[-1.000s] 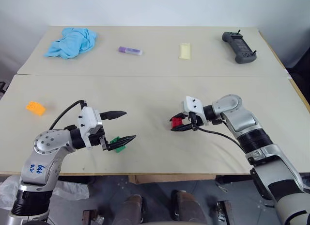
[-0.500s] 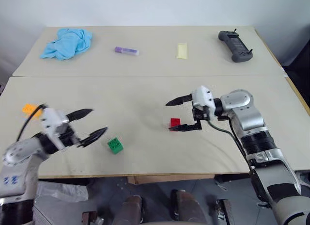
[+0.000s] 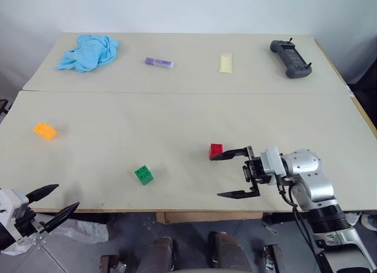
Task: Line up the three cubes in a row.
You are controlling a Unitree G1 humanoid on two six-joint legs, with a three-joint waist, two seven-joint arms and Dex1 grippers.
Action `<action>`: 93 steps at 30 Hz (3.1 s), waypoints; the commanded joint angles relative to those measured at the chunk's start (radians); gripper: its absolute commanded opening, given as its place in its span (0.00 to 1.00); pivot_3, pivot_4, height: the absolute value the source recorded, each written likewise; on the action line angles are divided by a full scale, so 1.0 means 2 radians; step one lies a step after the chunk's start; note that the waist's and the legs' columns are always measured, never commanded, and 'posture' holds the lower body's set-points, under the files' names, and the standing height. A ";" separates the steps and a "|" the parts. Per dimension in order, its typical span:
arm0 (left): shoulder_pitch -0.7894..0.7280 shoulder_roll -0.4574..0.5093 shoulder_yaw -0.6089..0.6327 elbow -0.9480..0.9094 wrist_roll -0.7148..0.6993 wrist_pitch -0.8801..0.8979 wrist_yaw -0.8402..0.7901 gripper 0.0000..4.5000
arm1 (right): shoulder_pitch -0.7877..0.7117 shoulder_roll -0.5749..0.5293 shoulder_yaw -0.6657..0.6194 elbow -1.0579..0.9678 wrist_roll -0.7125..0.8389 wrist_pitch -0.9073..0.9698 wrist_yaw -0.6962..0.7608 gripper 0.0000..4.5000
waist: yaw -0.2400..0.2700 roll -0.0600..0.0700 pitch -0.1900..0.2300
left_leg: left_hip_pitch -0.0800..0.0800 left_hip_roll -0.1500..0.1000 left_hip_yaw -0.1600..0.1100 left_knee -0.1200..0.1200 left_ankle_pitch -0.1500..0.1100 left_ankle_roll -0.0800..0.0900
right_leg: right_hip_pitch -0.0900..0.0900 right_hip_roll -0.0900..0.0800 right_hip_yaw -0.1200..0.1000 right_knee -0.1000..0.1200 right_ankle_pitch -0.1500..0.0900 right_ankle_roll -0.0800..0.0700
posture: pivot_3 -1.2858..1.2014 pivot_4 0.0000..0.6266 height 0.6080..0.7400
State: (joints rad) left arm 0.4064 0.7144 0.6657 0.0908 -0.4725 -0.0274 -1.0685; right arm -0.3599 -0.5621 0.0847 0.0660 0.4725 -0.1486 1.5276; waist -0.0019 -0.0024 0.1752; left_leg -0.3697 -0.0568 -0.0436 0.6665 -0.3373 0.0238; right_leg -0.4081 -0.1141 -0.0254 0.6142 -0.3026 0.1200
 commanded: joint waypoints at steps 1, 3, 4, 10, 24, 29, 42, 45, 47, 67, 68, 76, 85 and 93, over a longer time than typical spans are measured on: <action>-0.005 0.003 -0.013 -0.057 -0.022 0.010 -0.008 1.00 | 0.007 -0.008 -0.018 -0.005 0.009 -0.009 -0.001 0.99 | 0.000 0.000 0.000 | 0.000 0.000 0.000 0.000 0.000 0.000 | 0.000 0.000 0.000 0.000 0.000 0.000 | 0.52 0.24 1.00; -0.012 0.003 -0.043 -0.113 -0.033 0.032 -0.008 1.00 | 0.006 -0.008 -0.022 -0.002 0.006 -0.013 -0.006 0.99 | 0.000 0.000 0.000 | 0.000 0.000 0.000 0.000 0.000 0.000 | 0.000 0.000 0.000 0.000 0.000 0.000 | 0.52 0.24 1.00; -0.018 0.003 -0.060 -0.132 -0.031 0.040 -0.004 1.00 | 0.004 -0.009 -0.022 0.001 0.005 -0.015 -0.005 0.99 | 0.001 0.000 0.000 | 0.000 0.000 0.000 0.000 0.000 0.000 | 0.000 0.000 0.000 0.000 0.000 0.000 | 0.52 0.24 1.00; -0.075 -0.021 -0.149 -0.192 -0.017 0.083 0.045 1.00 | -0.001 -0.008 -0.012 -0.006 0.003 -0.007 -0.011 0.99 | -0.001 0.001 0.000 | 0.000 0.000 0.000 0.000 0.000 0.000 | 0.000 0.000 0.000 0.000 0.000 0.000 | 0.52 0.24 1.00; -0.128 -0.067 -0.238 -0.138 0.041 0.054 0.086 0.52 | 0.018 -0.008 -0.005 -0.045 -0.014 -0.003 -0.047 1.00 | 0.002 0.001 0.000 | 0.000 0.000 0.000 0.001 0.000 0.000 | 0.000 0.001 0.000 0.001 0.000 0.000 | 0.52 0.24 1.00; -0.154 -0.076 -0.253 -0.130 0.033 0.036 0.071 0.32 | 0.028 -0.011 -0.007 -0.056 -0.017 -0.004 -0.058 1.00 | 0.001 0.001 0.000 | 0.000 0.000 0.000 0.001 0.000 0.000 | 0.000 0.001 0.000 0.001 0.000 0.000 | 0.52 0.24 1.00; -0.441 -0.023 -0.319 0.040 0.046 0.025 -0.078 0.32 | 0.067 -0.062 -0.064 -0.050 -0.017 0.014 -0.098 1.00 | 0.009 0.001 0.000 | -0.001 -0.001 0.000 0.005 0.000 0.000 | 0.000 0.001 -0.001 0.003 0.000 0.000 | 0.52 0.24 1.00; -0.520 -0.051 -0.369 0.143 0.083 -0.001 -0.120 0.32 | 0.083 -0.061 -0.079 -0.051 -0.025 0.001 -0.118 1.00 | 0.011 0.001 0.000 | -0.001 0.000 0.000 0.005 0.000 0.000 | 0.000 0.002 -0.004 0.004 0.000 0.000 | 0.52 0.24 1.00; -0.562 -0.073 -0.388 0.224 0.108 -0.028 -0.135 0.32 | 0.094 -0.059 -0.086 -0.062 -0.026 -0.002 -0.133 1.00 | 0.013 0.001 0.000 | -0.002 -0.001 0.001 0.006 0.000 0.000 | 0.000 0.003 -0.006 0.005 0.000 0.000 | 0.52 0.24 1.00; -0.685 -0.179 -0.403 0.526 0.197 -0.163 -0.163 0.32 | 0.171 -0.062 -0.089 -0.168 -0.018 0.052 -0.195 1.00 | 0.014 0.000 0.001 | -0.003 -0.001 0.001 0.008 0.000 0.001 | 0.000 0.004 -0.006 0.006 0.001 0.002 | 0.52 0.24 1.00; -0.689 -0.181 -0.402 0.532 0.200 -0.166 -0.161 0.32 | 0.172 -0.062 -0.088 -0.170 -0.019 0.052 -0.196 1.00 | 0.014 0.000 0.001 | -0.003 -0.001 0.001 0.008 0.000 0.001 | 0.000 0.004 -0.006 0.006 0.001 0.002 | 0.52 0.24 1.00; -0.705 -0.190 -0.389 0.553 0.208 -0.174 -0.153 0.32 | 0.185 -0.058 -0.087 -0.178 -0.024 0.046 -0.205 1.00 | 0.015 0.000 0.001 | -0.003 -0.001 0.000 0.009 0.000 0.001 | 0.000 0.004 -0.006 0.006 0.001 0.002 | 0.52 0.24 1.00; -0.694 -0.160 -0.354 0.506 0.176 -0.160 -0.231 0.89 | 0.186 -0.054 -0.079 -0.181 -0.022 0.040 -0.205 1.00 | 0.013 0.000 0.001 | -0.003 -0.001 0.001 0.008 0.000 0.001 | 0.000 0.004 -0.006 0.006 0.001 0.002 | 0.52 0.24 1.00; -0.538 -0.073 -0.249 0.256 0.084 -0.078 -0.144 0.99 | 0.121 -0.014 -0.069 -0.151 -0.010 0.066 -0.243 1.00 | -0.002 0.000 0.001 | -0.003 0.000 0.000 0.008 0.000 0.000 | -0.001 0.002 -0.006 0.006 0.001 0.001 | 0.52 0.24 1.00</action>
State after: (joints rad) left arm -0.7202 0.5471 0.1014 0.7294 -0.2412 -0.2369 -1.4236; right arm -0.1045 -0.5987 -0.0440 -0.2383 0.4363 -0.0290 1.0704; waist -0.0057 -0.0030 0.1764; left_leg -0.3751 -0.0558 -0.0438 0.6823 -0.3374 0.0247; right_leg -0.4098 -0.1113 -0.0360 0.6263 -0.3011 0.1229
